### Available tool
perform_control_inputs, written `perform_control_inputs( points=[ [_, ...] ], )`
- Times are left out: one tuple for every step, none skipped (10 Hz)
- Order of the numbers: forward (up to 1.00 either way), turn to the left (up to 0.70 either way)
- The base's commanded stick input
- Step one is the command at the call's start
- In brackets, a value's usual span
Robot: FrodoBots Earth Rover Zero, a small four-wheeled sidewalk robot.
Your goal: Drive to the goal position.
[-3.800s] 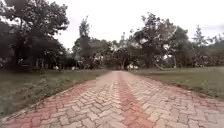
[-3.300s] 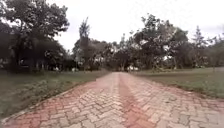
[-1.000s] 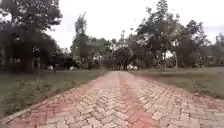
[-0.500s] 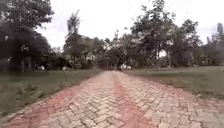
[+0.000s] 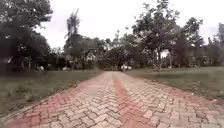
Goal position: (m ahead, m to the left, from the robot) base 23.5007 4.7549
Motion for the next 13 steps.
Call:
perform_control_inputs(
  points=[
    [0.7,0.0],
    [0.7,0.0],
    [0.7,0.0],
    [0.7,0.0],
    [0.7,0.0],
    [0.7,0.0],
    [0.7,0.0],
    [0.7,0.0],
    [0.7,0.0],
    [0.7,0.0],
    [0.7,0.0],
    [0.7,0.0],
    [0.7,0.0]
  ],
)
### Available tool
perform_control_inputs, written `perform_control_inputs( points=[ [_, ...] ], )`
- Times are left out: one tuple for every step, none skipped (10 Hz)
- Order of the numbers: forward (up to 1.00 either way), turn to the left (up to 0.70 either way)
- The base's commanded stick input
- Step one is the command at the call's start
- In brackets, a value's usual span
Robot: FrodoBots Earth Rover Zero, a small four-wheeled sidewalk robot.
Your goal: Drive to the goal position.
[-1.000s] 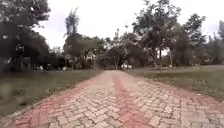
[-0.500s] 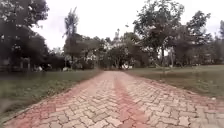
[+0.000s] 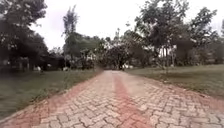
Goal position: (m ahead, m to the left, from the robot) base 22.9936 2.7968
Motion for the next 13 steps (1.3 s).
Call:
perform_control_inputs(
  points=[
    [0.7,0.0],
    [0.7,0.0],
    [0.7,0.0],
    [0.7,0.0],
    [0.7,0.0],
    [0.7,0.0],
    [0.7,0.0],
    [0.7,0.0],
    [0.7,0.0],
    [0.7,0.0],
    [0.7,0.0],
    [0.7,0.0],
    [0.7,0.0]
  ],
)
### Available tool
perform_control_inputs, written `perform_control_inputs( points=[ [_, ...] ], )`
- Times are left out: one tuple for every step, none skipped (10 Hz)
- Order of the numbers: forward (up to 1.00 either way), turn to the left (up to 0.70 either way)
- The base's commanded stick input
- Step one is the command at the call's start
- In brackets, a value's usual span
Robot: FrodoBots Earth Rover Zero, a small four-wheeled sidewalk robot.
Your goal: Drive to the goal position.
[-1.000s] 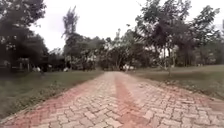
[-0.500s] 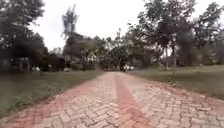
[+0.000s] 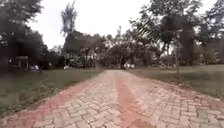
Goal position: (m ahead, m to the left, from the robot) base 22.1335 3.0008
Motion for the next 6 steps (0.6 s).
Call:
perform_control_inputs(
  points=[
    [0.7,0.0],
    [0.7,0.0],
    [0.7,0.0],
    [0.7,0.0],
    [0.7,0.0],
    [0.7,0.0]
  ],
)
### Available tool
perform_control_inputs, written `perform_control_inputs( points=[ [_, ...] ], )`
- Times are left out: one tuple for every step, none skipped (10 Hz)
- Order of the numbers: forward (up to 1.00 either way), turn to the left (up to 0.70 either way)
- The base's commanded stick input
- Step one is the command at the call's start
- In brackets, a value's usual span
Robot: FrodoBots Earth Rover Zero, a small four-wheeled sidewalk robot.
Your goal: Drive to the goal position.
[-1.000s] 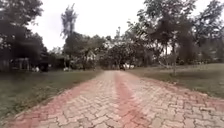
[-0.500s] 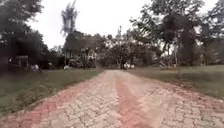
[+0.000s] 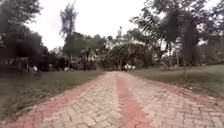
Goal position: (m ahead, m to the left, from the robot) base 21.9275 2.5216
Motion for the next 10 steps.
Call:
perform_control_inputs(
  points=[
    [0.7,0.0],
    [0.7,0.0],
    [0.7,0.0],
    [0.7,0.0],
    [0.7,0.0],
    [0.7,0.0],
    [0.7,0.0],
    [0.7,0.0],
    [0.7,0.0],
    [0.7,0.0]
  ],
)
